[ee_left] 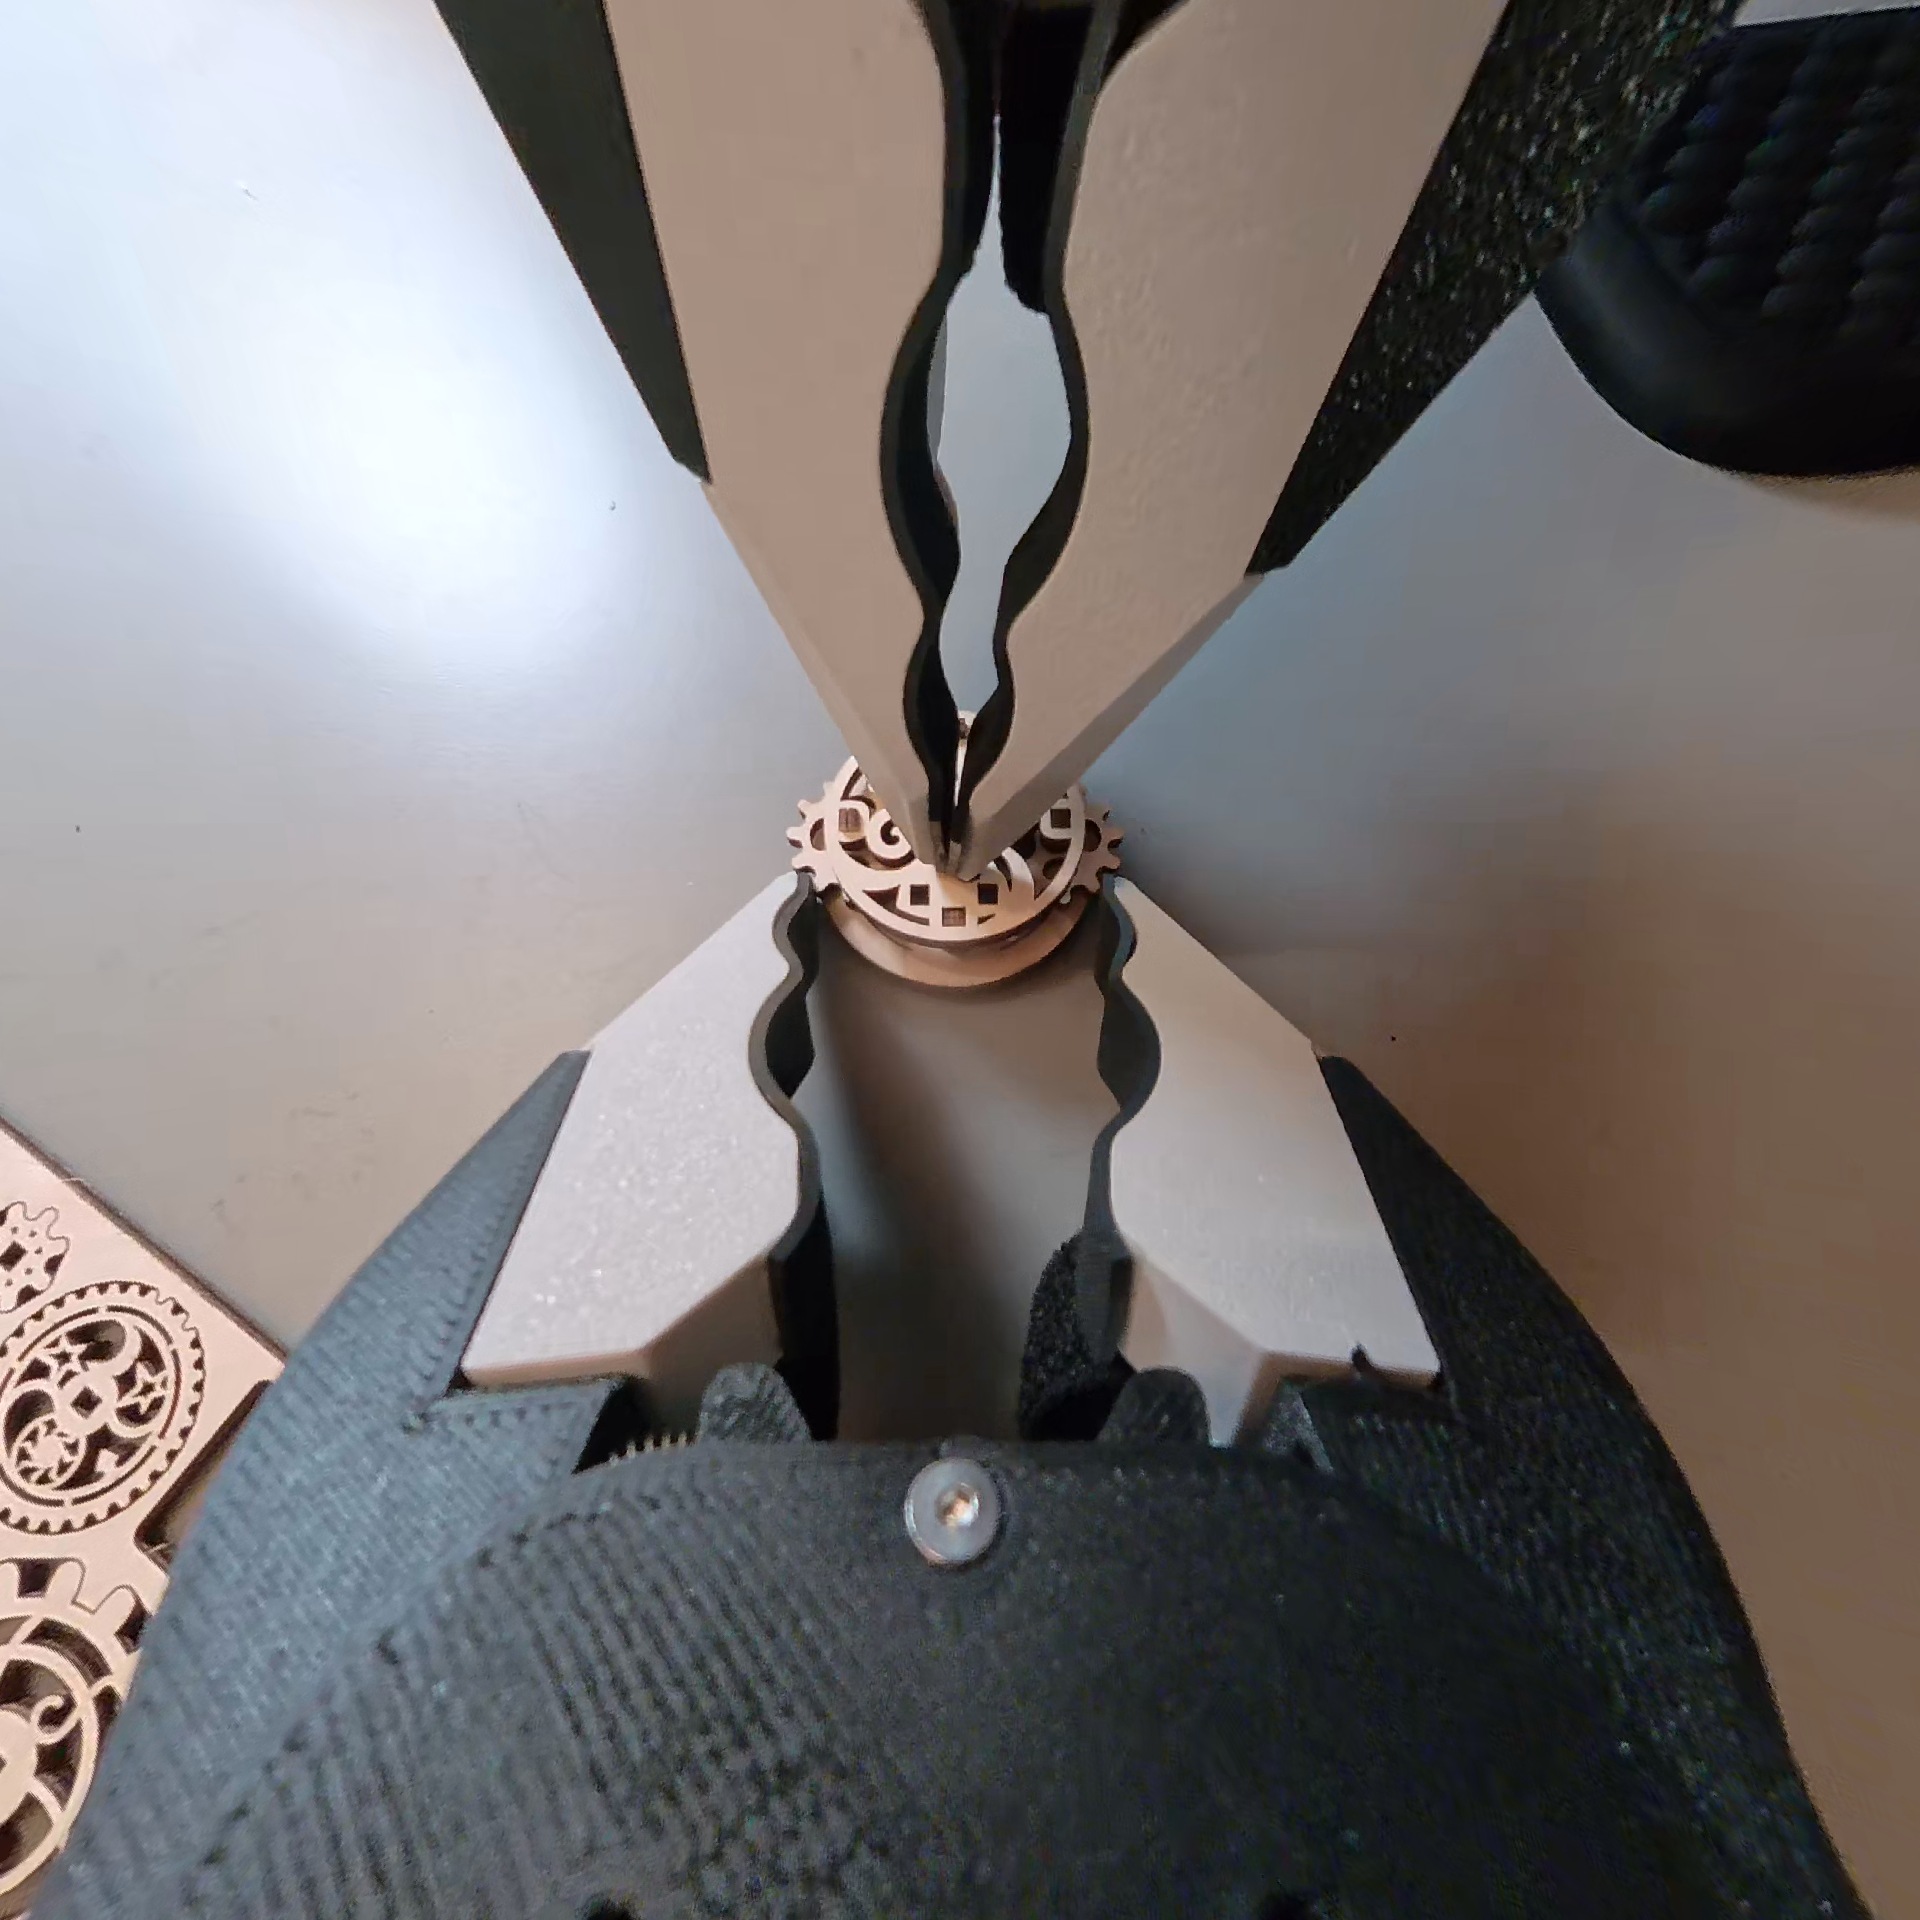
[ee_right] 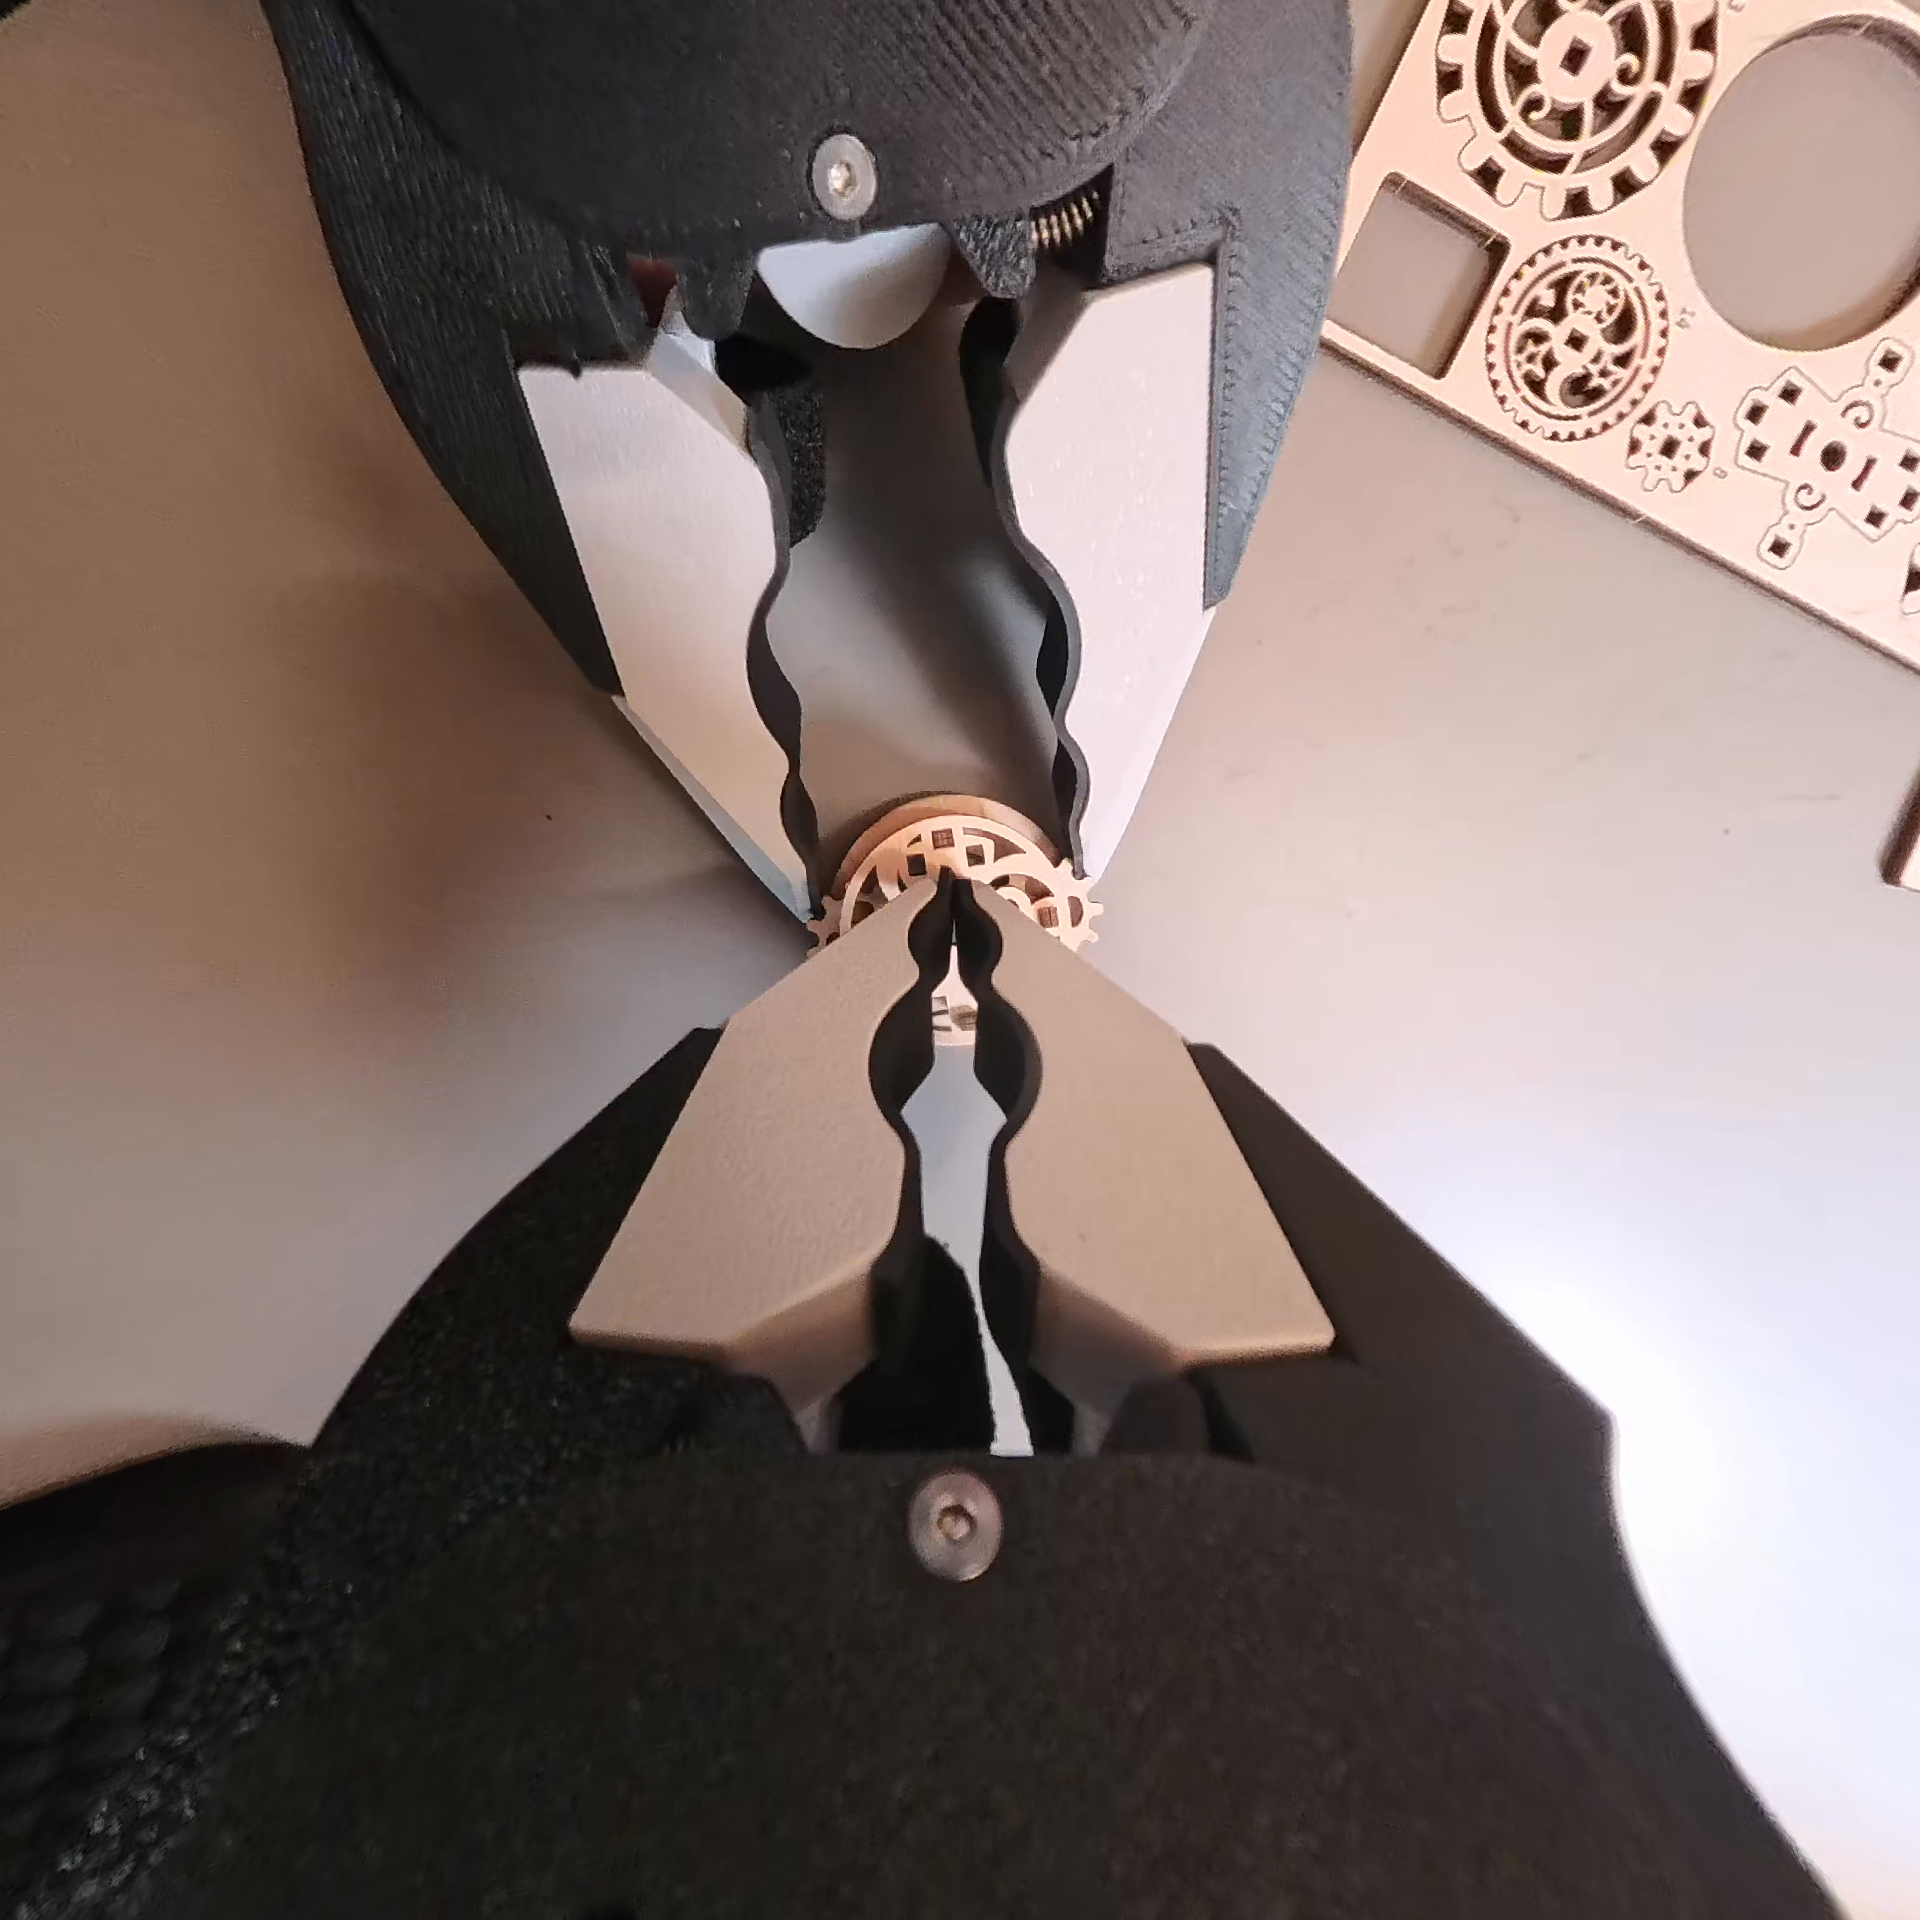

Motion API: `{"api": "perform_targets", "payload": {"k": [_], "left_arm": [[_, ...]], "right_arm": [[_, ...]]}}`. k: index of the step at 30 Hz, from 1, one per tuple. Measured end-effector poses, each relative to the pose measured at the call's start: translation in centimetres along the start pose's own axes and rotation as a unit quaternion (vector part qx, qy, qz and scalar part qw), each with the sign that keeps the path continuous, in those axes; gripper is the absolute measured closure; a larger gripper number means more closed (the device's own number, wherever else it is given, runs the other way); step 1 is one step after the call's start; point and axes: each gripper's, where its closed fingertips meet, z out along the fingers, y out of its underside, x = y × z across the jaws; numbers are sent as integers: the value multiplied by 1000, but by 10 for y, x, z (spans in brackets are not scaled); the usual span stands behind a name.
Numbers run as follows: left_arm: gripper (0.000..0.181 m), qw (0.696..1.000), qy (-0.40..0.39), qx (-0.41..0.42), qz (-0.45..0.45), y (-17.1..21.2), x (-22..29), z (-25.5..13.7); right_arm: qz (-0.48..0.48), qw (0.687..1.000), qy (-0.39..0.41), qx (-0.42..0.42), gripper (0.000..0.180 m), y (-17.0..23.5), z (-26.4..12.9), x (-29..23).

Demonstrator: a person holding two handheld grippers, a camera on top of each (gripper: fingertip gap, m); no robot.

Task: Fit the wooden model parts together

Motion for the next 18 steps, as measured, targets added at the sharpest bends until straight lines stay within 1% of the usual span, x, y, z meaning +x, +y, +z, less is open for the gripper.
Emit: {"api": "perform_targets", "payload": {"k": [4,8,11,13,16,18], "left_arm": [[129,1000,1,0,0,0,0,0],[129,1000,0,0,0,0,0,0],[129,1000,0,0,0,0,0,0],[129,1000,1,0,0,0,0,0],[129,1000,1,0,0,0,0,0],[129,1000,1,0,0,0,0,0]], "right_arm": [[1,1000,2,-9,180,1,2,0],[-19,1000,18,-10,180,2,3,0],[12,1000,1,11,180,-1,3,0],[20,999,-13,28,180,-4,-2,-3],[43,997,3,57,180,-5,-18,7],[48,997,13,57,180,2,-24,10]]}}
